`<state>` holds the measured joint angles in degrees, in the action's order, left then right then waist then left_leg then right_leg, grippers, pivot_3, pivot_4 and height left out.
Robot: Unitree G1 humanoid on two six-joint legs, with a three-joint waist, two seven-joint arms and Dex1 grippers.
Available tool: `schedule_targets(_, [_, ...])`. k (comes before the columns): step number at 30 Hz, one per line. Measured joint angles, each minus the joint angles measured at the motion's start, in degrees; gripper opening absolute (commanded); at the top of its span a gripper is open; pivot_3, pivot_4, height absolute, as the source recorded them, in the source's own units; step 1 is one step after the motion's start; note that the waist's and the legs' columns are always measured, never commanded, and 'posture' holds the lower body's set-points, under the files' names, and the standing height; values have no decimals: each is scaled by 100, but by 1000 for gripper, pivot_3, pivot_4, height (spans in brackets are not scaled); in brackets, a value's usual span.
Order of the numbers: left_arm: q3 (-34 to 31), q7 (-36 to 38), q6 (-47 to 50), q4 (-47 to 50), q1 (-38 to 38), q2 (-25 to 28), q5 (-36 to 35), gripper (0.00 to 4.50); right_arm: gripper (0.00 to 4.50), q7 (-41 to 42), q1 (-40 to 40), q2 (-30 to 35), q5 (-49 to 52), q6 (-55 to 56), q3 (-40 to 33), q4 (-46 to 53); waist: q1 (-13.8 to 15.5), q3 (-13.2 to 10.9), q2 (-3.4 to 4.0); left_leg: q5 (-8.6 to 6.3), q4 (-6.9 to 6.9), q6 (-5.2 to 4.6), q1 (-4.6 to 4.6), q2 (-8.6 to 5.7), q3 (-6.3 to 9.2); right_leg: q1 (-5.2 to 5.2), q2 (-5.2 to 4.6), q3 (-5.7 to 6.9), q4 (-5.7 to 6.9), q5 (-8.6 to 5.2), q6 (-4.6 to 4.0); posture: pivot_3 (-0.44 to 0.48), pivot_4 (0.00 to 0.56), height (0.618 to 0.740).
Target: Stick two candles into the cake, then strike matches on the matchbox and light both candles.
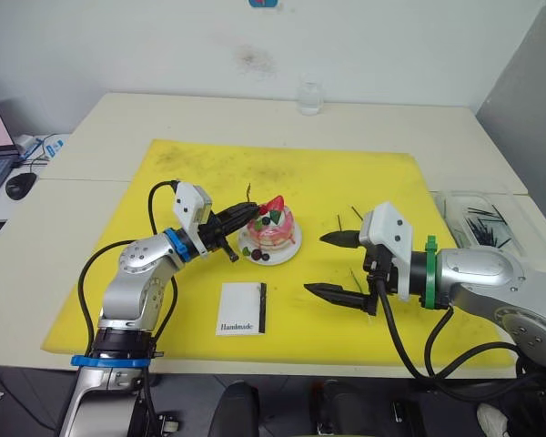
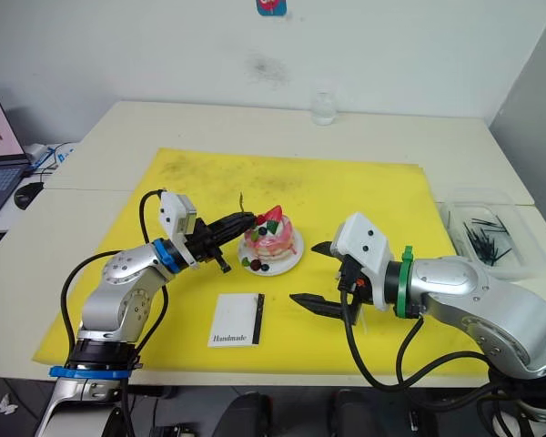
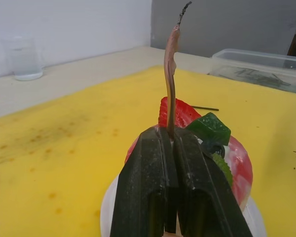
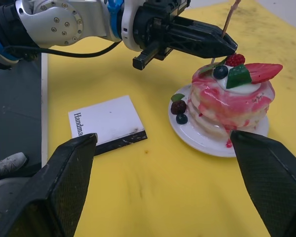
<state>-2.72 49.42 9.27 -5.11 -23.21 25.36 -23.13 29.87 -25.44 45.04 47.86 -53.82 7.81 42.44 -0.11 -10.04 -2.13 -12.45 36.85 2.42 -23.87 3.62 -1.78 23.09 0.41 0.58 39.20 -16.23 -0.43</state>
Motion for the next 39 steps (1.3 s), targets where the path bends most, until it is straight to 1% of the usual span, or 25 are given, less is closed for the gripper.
schedule_targets(5, [19,1,-239,-202,2,-62,82,0,4474,-8,8,-12,-1,-4,0,14,-1,6,2,2,9,-2,1,-1,-2,-2,3,-4,-1,19,7,0,150,740])
schedule_targets(10, [7,-16,-255,-259,-24,-129,81,0,4474,-23,28,-17,-4,-7,0,29,-1,11,4,3,11,-4,1,-1,-3,-2,9,-4,-1,23,8,0,150,740])
schedule_targets(16, [-104,-161,91,-175,-60,-258,-114,0,4474,-74,44,-46,-8,-7,-4,46,-1,11,4,3,11,-4,-1,0,-2,-2,11,-5,-2,23,8,0,150,740])
schedule_targets(22, [-158,-259,443,20,-37,-247,-251,0,4474,-104,74,-50,-20,-6,-5,60,-2,11,3,3,10,-4,-1,0,-1,-1,14,-6,-2,23,9,0,150,740])
schedule_targets(33, [-60,-294,57,32,82,-237,10,0,4474,-16,78,-129,-204,16,-5,49,1,11,4,2,9,-4,-1,0,-2,-1,16,-7,-5,23,9,0,150,740])
schedule_targets(35, [-89,-365,136,34,76,-255,-18,683,4500,-8,91,-130,-209,16,-5,49,1,11,4,2,10,-4,-1,1,-1,-1,16,-8,-5,23,9,0,150,740])
schedule_targets(36, [-115,-396,182,35,66,-255,-34,906,4500,-6,111,-132,-209,16,-5,49,1,11,3,2,10,-4,-1,1,-1,-1,16,-7,-5,23,9,0,150,740])
schedule_targets(39, [-184,-445,314,42,47,-250,-81,1814,4500,-5,136,-139,-209,16,-5,50,0,11,4,2,9,-4,0,1,-2,-1,18,-7,-5,23,9,0,150,740])
